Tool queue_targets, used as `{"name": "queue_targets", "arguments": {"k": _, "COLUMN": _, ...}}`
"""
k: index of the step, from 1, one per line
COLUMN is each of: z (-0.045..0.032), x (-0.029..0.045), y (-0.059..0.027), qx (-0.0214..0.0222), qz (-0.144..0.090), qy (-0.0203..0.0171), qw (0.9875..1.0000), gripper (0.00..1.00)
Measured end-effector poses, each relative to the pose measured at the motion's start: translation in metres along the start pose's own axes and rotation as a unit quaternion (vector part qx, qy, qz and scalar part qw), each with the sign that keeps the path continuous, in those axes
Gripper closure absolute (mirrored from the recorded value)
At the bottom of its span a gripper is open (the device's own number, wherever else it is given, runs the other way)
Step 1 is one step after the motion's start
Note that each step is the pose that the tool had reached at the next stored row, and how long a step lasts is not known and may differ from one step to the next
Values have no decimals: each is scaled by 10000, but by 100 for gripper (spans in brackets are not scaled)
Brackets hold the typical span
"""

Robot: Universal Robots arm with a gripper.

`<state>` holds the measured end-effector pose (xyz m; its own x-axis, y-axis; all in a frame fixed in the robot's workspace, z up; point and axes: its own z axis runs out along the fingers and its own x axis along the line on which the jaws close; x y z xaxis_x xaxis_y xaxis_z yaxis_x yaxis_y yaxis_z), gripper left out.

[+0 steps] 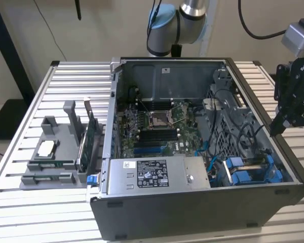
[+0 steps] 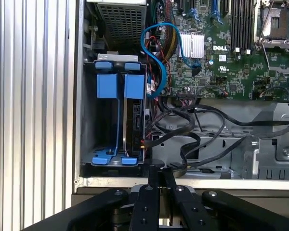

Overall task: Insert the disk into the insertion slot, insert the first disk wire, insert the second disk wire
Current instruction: 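Insert the second disk wire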

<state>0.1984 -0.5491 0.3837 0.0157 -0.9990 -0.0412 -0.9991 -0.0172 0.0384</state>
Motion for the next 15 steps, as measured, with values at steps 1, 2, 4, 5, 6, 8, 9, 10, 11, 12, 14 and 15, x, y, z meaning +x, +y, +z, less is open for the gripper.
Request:
{"name": "queue_targets", "arguments": {"k": 1, "z": 0, "x": 0, "y": 0, "qx": 0, "qz": 0, "qy": 0, "qw": 10000, "gripper": 84}}
{"name": "queue_targets", "arguments": {"k": 2, "z": 0, "x": 0, "y": 0, "qx": 0, "qz": 0, "qy": 0, "qw": 10000, "gripper": 84}}
{"name": "queue_targets", "arguments": {"k": 4, "z": 0, "x": 0, "y": 0, "qx": 0, "qz": 0, "qy": 0, "qw": 10000, "gripper": 84}}
{"name": "queue_targets", "arguments": {"k": 5, "z": -2, "x": 0, "y": 1, "qx": 0, "qz": 0, "qy": -1, "qw": 10000, "gripper": 84}}
{"name": "queue_targets", "arguments": {"k": 6, "z": -9, "x": -1, "y": 6, "qx": 0, "qz": 0, "qy": 1, "qw": 10000, "gripper": 84}}
{"name": "queue_targets", "arguments": {"k": 8, "z": -22, "x": -1, "y": 22, "qx": 0, "qz": -1, "qy": 0, "qw": 10000, "gripper": 84}}
{"name": "queue_targets", "arguments": {"k": 9, "z": -28, "x": -2, "y": 30, "qx": 0, "qz": 0, "qy": 0, "qw": 10000, "gripper": 84}}
{"name": "queue_targets", "arguments": {"k": 10, "z": -34, "x": -2, "y": 36, "qx": 0, "qz": 0, "qy": 0, "qw": 10000, "gripper": 84}}
{"name": "queue_targets", "arguments": {"k": 11, "z": -40, "x": -2, "y": 39, "qx": 0, "qz": 0, "qy": 0, "qw": 10000, "gripper": 84}}
{"name": "queue_targets", "arguments": {"k": 12, "z": -43, "x": -2, "y": 40, "qx": 0, "qz": -1, "qy": 0, "qw": 10000, "gripper": 84}}
{"name": "queue_targets", "arguments": {"k": 14, "z": -54, "x": -3, "y": 44, "qx": 0, "qz": 0, "qy": 4, "qw": 10000, "gripper": 84}}
{"name": "queue_targets", "arguments": {"k": 15, "z": -60, "x": -3, "y": 46, "qx": 0, "qz": 0, "qy": 7, "qw": 10000, "gripper": 84}}
